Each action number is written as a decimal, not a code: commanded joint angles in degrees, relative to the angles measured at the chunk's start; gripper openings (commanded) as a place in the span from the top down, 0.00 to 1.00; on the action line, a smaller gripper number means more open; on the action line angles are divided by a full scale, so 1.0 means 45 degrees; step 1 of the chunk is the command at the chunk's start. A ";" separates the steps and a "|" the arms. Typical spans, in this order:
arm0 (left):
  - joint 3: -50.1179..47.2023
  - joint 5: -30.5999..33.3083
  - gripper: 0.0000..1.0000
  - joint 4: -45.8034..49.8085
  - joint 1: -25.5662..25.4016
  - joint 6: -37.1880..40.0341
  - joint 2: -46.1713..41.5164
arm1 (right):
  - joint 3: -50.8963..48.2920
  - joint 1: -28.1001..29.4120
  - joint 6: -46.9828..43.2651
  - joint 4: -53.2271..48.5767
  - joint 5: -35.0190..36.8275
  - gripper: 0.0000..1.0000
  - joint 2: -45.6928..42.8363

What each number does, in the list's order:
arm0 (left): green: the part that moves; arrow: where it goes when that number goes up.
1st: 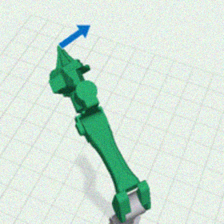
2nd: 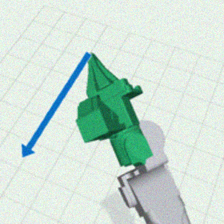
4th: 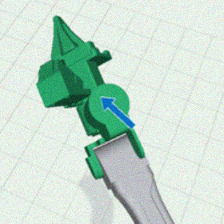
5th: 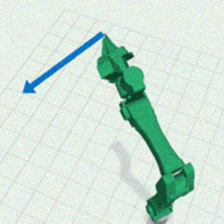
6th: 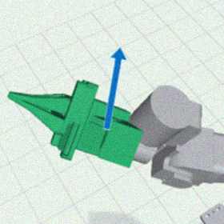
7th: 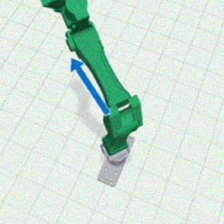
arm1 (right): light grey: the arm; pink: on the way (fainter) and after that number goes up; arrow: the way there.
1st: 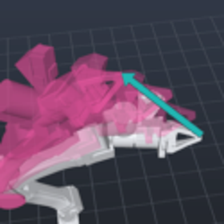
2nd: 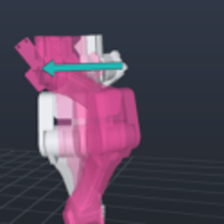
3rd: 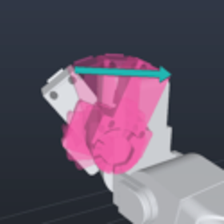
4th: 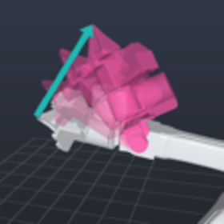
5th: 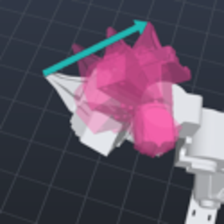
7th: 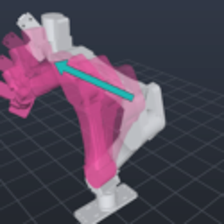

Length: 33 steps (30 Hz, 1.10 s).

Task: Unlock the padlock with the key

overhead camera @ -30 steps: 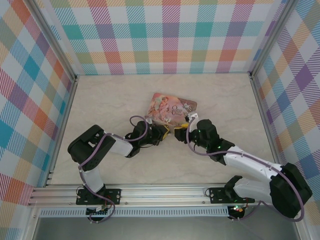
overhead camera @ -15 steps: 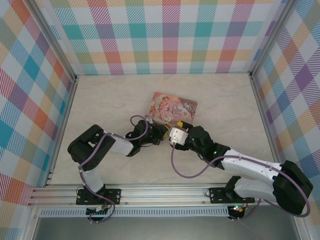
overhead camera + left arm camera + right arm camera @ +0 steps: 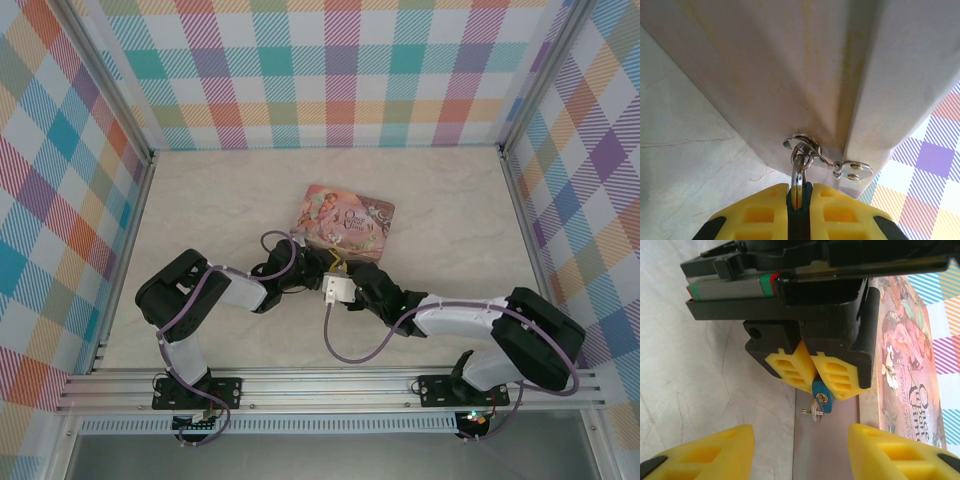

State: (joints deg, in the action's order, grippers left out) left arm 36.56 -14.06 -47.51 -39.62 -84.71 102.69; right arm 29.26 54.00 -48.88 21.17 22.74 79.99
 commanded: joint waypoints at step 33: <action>0.0211 0.0042 1.00 0.0489 -0.0083 -0.0316 -0.0458 | 0.0702 -0.0456 0.1329 0.1877 0.0116 0.73 0.1516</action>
State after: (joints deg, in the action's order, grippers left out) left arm 36.60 -13.96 -46.61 -39.68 -84.88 102.26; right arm 30.41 52.10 -44.82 28.86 24.60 86.59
